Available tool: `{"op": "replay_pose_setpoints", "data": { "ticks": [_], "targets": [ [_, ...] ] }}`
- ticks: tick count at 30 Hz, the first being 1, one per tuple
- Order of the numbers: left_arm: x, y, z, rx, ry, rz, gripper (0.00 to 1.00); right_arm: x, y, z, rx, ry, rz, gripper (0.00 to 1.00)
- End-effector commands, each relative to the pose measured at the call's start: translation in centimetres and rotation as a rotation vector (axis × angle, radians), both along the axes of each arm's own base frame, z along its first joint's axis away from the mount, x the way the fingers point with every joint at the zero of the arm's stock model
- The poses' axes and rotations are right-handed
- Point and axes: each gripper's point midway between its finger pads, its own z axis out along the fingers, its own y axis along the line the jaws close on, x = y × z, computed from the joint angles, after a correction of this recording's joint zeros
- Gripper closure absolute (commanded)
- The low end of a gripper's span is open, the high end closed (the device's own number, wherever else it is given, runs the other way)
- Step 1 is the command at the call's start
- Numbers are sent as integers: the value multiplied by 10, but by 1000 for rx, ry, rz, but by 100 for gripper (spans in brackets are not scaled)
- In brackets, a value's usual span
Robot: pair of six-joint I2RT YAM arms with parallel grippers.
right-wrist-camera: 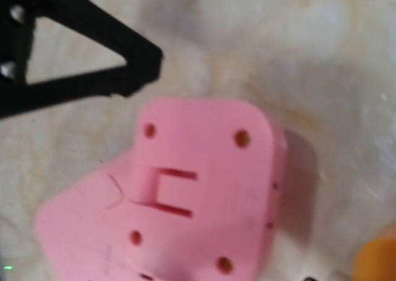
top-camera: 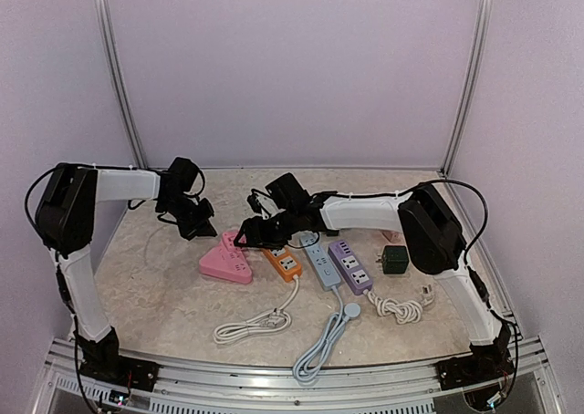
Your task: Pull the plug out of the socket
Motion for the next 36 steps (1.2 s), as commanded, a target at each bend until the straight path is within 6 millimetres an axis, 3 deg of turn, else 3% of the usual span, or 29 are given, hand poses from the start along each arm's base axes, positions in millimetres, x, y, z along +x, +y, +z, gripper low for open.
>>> {"op": "replay_pose_setpoints", "data": {
  "ticks": [1,7,9,18,24,31,36],
  "targets": [
    [6,7,0,20,-6,4,100,6,-24,-33,-191,-44,-69,31],
    [4,5,4,5,-4,-11,100,28,-58,-32,-234,-67,-176,24],
    [4,3,8,-7,-13,-22,100,31,-61,-28,-204,-59,-185,23],
    [-1,-15,3,-28,30,-74,100,29,-16,15,58,-23,-96,21],
    [-10,-31,-3,-28,50,-106,100,28,7,11,91,6,-57,21],
    [-19,-47,-5,-38,56,-142,100,23,4,-1,76,30,-71,22],
    [-20,-43,2,-30,40,-133,100,20,-2,-3,63,26,-80,21]
  ]
}}
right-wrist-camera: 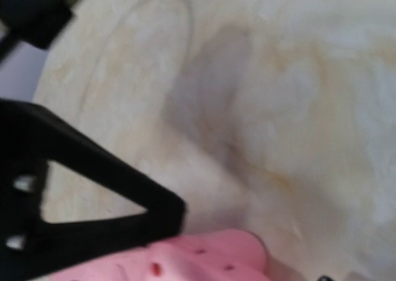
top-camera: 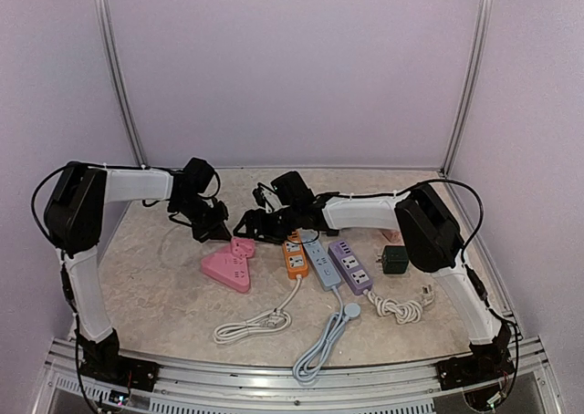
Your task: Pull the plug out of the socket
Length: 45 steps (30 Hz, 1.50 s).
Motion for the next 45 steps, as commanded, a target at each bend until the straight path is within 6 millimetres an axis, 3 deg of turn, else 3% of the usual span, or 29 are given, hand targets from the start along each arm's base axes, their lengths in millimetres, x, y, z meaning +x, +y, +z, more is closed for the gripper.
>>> {"op": "replay_pose_setpoints", "data": {
  "ticks": [1,6,12,27,34,45],
  "targets": [
    [-4,5,7,10,-6,8,100,-7,-3,-8,-18,13,-2,22],
    [-9,28,33,31,-66,45,100,-9,-1,-19,-20,35,15,22],
    [-19,51,29,20,-48,81,100,-8,9,-23,15,62,26,29],
    [-46,15,1,-15,26,-17,100,-27,-4,-29,25,121,41,34],
    [-56,9,-12,-3,59,-41,100,-30,-7,-12,53,94,46,38],
    [-62,9,-26,36,93,-35,100,-36,-2,32,138,63,92,45]
  ]
}}
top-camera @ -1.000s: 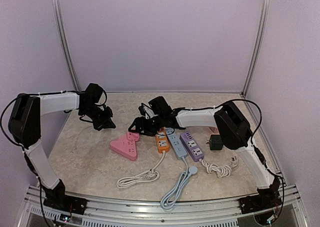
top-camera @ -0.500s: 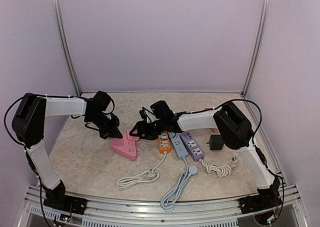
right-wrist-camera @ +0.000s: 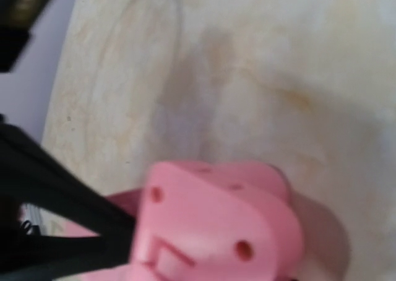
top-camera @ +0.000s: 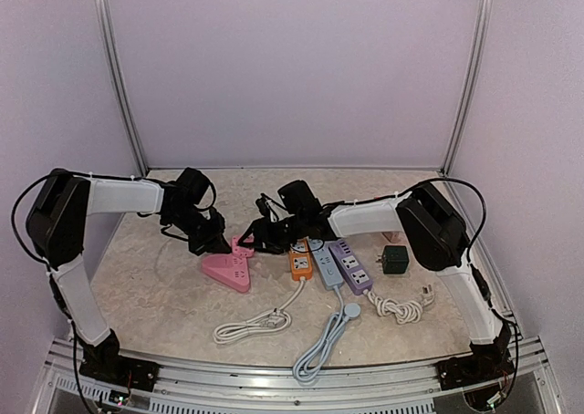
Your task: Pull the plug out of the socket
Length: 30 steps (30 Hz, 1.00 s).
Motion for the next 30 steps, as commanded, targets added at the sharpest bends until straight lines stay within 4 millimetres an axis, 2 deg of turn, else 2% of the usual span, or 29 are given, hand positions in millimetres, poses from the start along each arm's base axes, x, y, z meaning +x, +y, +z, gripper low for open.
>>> {"op": "replay_pose_setpoints", "data": {
  "ticks": [1,4,7,16,21,30],
  "targets": [
    [-16,13,-30,82,87,12,100,-8,6,50,84,-49,38,46],
    [-17,14,-32,88,93,11,100,-9,8,60,103,-63,54,49],
    [-18,15,-35,91,99,12,100,-10,7,61,99,-71,59,52],
    [-19,15,-37,91,102,11,100,-12,17,31,69,-20,80,58],
    [-21,16,-39,92,104,12,100,-10,19,22,70,-2,69,59],
    [-24,17,-38,84,102,17,100,-8,17,10,60,29,50,66]
  ]
}}
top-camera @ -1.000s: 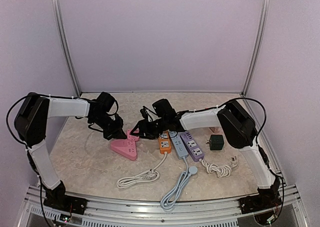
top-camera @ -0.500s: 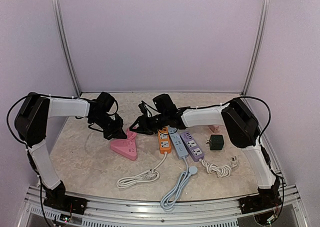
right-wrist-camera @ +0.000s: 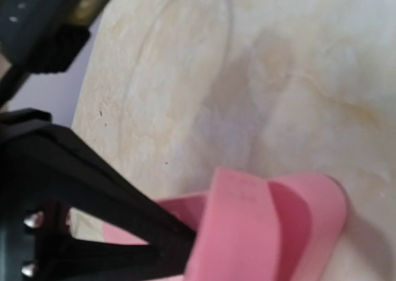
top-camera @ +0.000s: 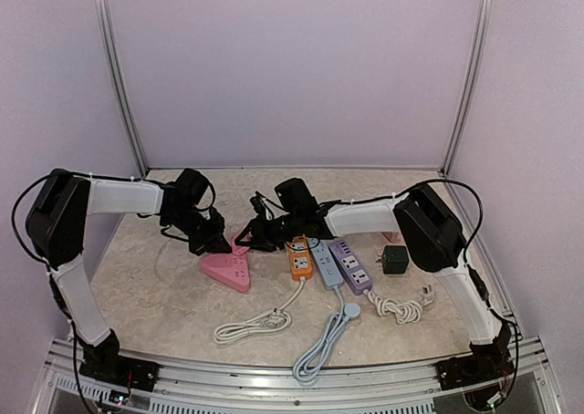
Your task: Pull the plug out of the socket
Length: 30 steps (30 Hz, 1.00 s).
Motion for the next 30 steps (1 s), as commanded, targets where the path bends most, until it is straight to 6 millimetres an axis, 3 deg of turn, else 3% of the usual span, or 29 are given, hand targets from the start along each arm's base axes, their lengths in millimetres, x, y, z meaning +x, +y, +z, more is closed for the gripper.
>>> {"op": "replay_pose_setpoints", "data": {
  "ticks": [1,9,15,30],
  "targets": [
    [-24,20,-37,101,106,21,100,-2,3,-6,3,14,-2,68],
    [-29,26,-40,119,119,26,100,3,-2,-3,50,51,-22,87],
    [-36,35,-51,150,153,35,100,9,-6,6,116,72,-28,92],
    [-44,39,-71,178,206,35,100,8,2,88,403,133,4,93]
  ]
}}
